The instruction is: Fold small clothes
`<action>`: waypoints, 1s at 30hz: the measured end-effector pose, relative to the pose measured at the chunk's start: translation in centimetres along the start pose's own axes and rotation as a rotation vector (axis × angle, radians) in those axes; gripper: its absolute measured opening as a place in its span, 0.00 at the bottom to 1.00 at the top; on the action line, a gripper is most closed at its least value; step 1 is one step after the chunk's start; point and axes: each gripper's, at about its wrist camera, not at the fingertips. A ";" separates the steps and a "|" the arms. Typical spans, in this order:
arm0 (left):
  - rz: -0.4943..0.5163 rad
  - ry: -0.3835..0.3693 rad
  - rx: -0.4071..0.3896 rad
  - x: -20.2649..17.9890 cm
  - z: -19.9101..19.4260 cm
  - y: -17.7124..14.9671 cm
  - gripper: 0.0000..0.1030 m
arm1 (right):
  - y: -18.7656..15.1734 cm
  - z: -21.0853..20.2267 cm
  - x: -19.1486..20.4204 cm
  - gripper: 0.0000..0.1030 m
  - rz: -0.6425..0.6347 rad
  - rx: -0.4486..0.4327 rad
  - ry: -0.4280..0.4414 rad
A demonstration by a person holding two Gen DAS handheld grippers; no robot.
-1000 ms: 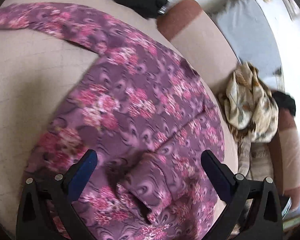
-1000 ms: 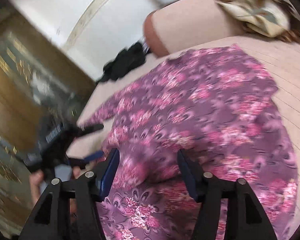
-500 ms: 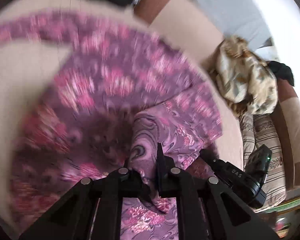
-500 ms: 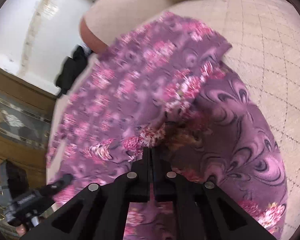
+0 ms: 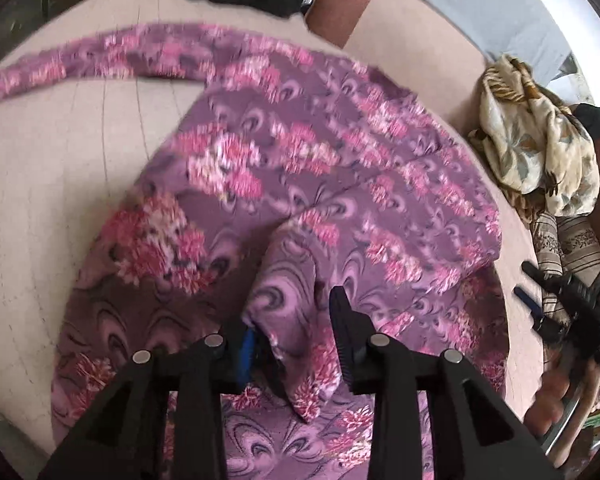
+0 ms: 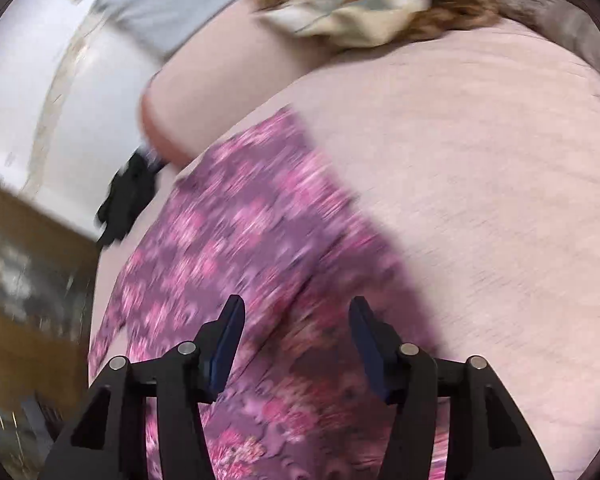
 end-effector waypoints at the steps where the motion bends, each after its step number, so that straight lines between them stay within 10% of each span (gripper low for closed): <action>1: -0.010 -0.007 0.010 0.1 0.2 -0.1 0.30 | 1.6 0.1 -0.1 0.49 -0.016 0.013 -0.032; 4: -0.013 0.017 -0.003 0.2 0.0 0.0 0.22 | 4.7 0.7 -1.6 0.49 -0.083 0.045 -0.154; 9: -0.079 -0.040 0.030 1.3 0.1 0.8 0.06 | 5.4 4.5 -3.0 0.39 -0.229 0.211 -0.090; 20: -0.114 0.000 -0.036 2.3 -1.5 1.3 0.05 | 4.5 8.1 2.3 0.29 -0.459 0.084 -0.241; 23: -0.093 0.036 -0.066 1.9 -1.7 1.1 0.05 | 4.8 6.6 1.5 0.08 -0.422 0.067 -0.250; 30: -0.030 0.150 -0.075 1.1 -0.3 0.8 0.05 | 6.8 5.5 -2.2 0.05 -0.228 0.092 -0.163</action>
Point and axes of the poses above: each gripper's, at about its wrist camera, not at the fingertips, and z roughly the way its jaws point, x to its left, y to its top, and after that the axes turned 7 degrees about x, right-handed
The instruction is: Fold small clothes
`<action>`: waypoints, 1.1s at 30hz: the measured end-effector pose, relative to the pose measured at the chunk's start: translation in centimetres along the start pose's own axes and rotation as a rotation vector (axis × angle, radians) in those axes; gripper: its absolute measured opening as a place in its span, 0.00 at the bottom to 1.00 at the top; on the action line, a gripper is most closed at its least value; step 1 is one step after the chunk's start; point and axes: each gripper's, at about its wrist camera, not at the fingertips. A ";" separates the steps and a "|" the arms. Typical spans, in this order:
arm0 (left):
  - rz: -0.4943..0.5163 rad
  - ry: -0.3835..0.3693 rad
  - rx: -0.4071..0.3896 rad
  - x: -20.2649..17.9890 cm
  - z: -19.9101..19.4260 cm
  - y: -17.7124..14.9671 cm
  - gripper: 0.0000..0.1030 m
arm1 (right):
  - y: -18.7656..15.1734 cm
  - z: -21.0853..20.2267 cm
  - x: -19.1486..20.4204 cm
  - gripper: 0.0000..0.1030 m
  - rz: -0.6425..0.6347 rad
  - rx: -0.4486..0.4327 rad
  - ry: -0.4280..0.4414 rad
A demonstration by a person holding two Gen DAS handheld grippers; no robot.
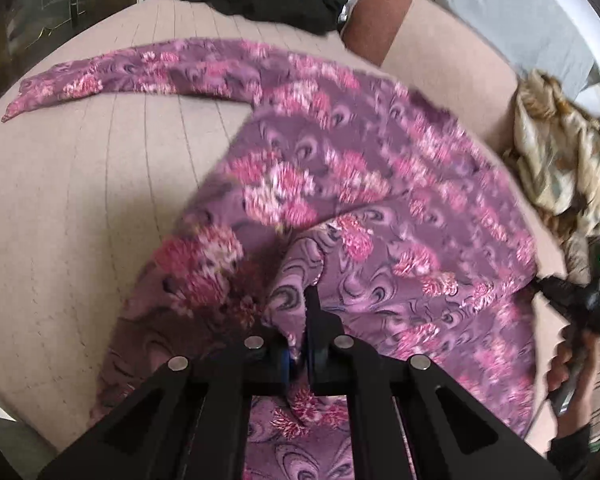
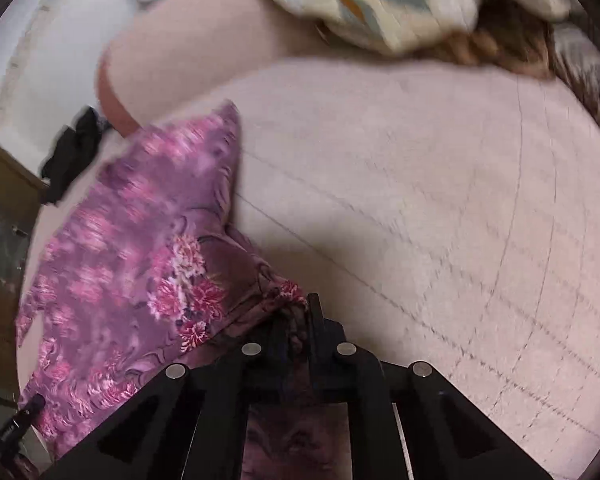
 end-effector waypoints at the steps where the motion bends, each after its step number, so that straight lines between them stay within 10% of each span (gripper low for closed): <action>1: 0.010 0.013 -0.006 -0.1 0.0 0.0 0.05 | 0.1 -0.6 0.1 0.05 -0.001 -0.023 0.018; 10: 0.067 0.093 -0.051 -1.0 0.0 -0.4 0.11 | -1.7 -2.9 -1.0 0.17 0.073 -0.031 0.105; 14: 0.119 0.101 -0.094 -2.1 -2.4 -2.0 0.50 | -6.0 -6.7 0.1 0.50 0.086 -0.107 0.135; 17: 0.151 0.113 -0.166 -2.4 -4.9 -4.4 0.81 | -10.3 -9.5 1.4 0.57 0.078 -0.153 0.183; 33: 0.177 0.120 -0.246 -0.3 -9.9 -12.1 0.87 | -26.2 -12.0 13.0 0.80 -0.177 -0.276 0.108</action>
Point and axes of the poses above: each gripper's, at about its wrist camera, not at the fingertips, and z roughly the way its jaws point, x to its left, y to its top, and after that the axes turned 7 degrees about x, right-handed
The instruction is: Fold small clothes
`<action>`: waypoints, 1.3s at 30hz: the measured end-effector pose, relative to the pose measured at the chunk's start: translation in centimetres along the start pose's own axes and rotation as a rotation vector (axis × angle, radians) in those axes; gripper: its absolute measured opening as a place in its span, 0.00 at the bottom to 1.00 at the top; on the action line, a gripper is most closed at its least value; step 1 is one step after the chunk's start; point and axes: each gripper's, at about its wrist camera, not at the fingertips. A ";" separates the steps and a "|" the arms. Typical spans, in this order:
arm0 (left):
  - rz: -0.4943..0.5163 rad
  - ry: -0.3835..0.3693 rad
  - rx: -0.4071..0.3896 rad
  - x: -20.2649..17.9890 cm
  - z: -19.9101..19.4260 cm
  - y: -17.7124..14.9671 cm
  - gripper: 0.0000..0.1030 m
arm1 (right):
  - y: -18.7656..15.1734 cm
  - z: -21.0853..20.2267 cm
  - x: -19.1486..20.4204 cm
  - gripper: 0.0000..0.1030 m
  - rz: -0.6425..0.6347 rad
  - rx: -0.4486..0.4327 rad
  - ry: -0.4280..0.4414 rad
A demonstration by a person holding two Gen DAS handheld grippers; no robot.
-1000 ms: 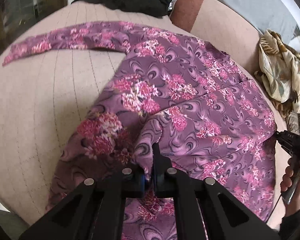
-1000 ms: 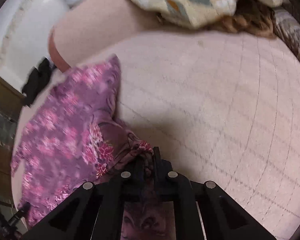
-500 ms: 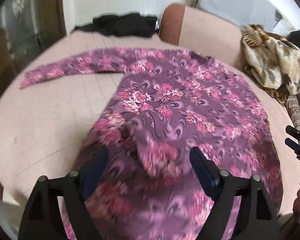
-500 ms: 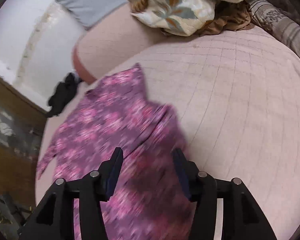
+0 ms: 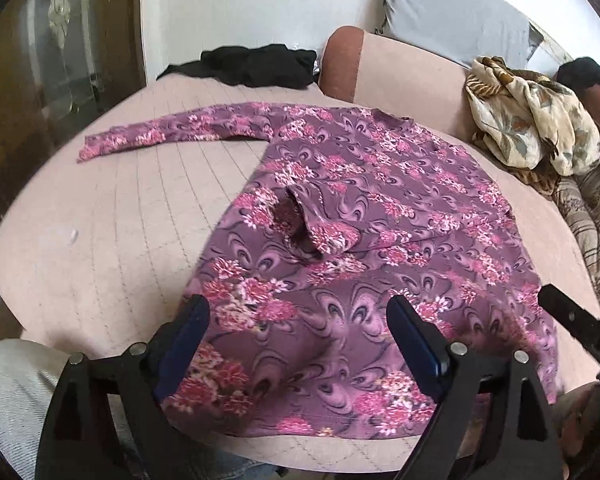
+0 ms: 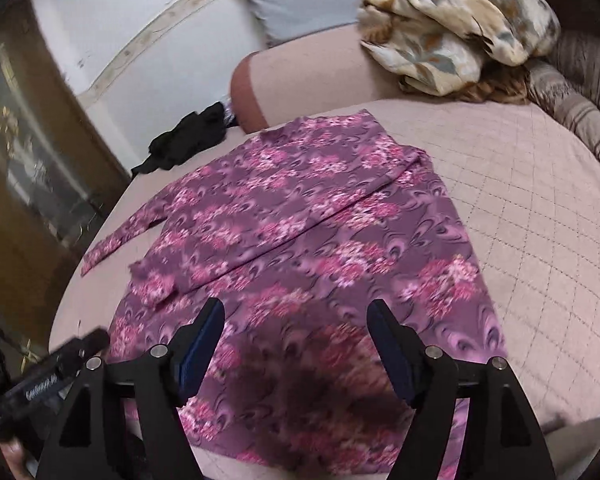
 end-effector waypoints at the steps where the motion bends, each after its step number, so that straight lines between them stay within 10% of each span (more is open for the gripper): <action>1: 0.009 0.011 -0.009 0.0 -0.1 -0.1 0.87 | -0.3 -0.1 0.4 0.81 -0.012 -0.006 -0.005; 21: -0.159 -0.063 -0.049 4.0 -1.8 2.9 0.87 | 3.9 -1.2 5.3 0.82 -0.047 0.061 0.110; 39: -0.457 -0.050 -0.023 17.2 1.8 20.3 0.87 | 19.4 9.3 16.4 0.82 -0.073 0.175 0.243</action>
Point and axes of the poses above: each gripper's, at about its wrist camera, not at the fingertips, and z roughly the way its jaws point, x to its left, y to its top, and after that the axes turned 7 degrees about x, right-handed
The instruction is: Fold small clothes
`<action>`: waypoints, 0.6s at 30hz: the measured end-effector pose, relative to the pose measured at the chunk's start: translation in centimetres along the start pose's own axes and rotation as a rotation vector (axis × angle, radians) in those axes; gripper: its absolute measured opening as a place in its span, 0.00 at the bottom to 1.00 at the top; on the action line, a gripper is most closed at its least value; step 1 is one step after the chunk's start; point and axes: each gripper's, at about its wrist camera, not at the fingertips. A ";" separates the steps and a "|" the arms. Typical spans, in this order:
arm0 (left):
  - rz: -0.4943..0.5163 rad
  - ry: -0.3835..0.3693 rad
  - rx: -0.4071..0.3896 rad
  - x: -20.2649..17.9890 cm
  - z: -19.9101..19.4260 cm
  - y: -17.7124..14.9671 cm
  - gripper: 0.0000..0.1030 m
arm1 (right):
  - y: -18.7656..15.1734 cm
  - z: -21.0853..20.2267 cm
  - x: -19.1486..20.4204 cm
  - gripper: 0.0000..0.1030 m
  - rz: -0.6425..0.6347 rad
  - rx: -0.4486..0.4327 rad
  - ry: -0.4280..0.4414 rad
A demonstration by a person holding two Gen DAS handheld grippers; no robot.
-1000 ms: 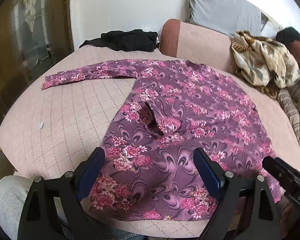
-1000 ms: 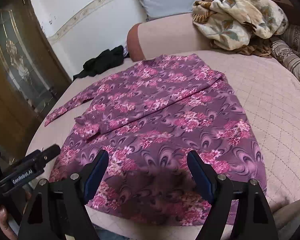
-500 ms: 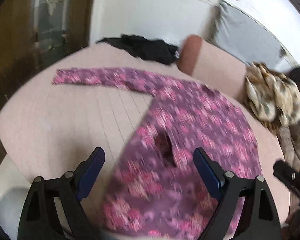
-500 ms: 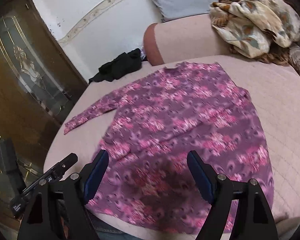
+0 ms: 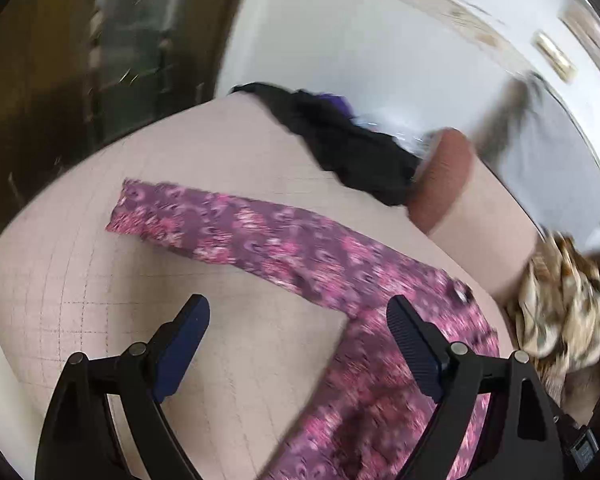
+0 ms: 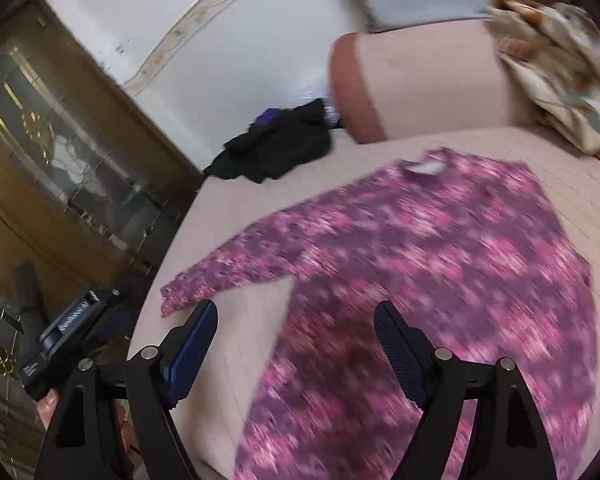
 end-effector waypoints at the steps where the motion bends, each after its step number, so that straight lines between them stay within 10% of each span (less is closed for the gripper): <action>1: -0.024 0.013 0.000 1.3 0.6 -0.1 0.87 | 0.7 1.4 0.7 0.82 -0.020 0.020 0.008; 5: -0.218 0.156 0.097 8.1 3.6 0.1 0.87 | 2.1 8.2 3.5 0.82 -0.129 0.125 0.035; 18: -0.674 0.358 -0.004 21.2 1.1 0.9 0.87 | 2.8 31.7 20.1 0.70 -0.435 0.498 0.152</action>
Point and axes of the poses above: each gripper's, at about its wrist camera, not at the fingertips, and z roughly the way its jaws point, x to its left, y to its top, and after that the axes turned 7 degrees about x, right-handed
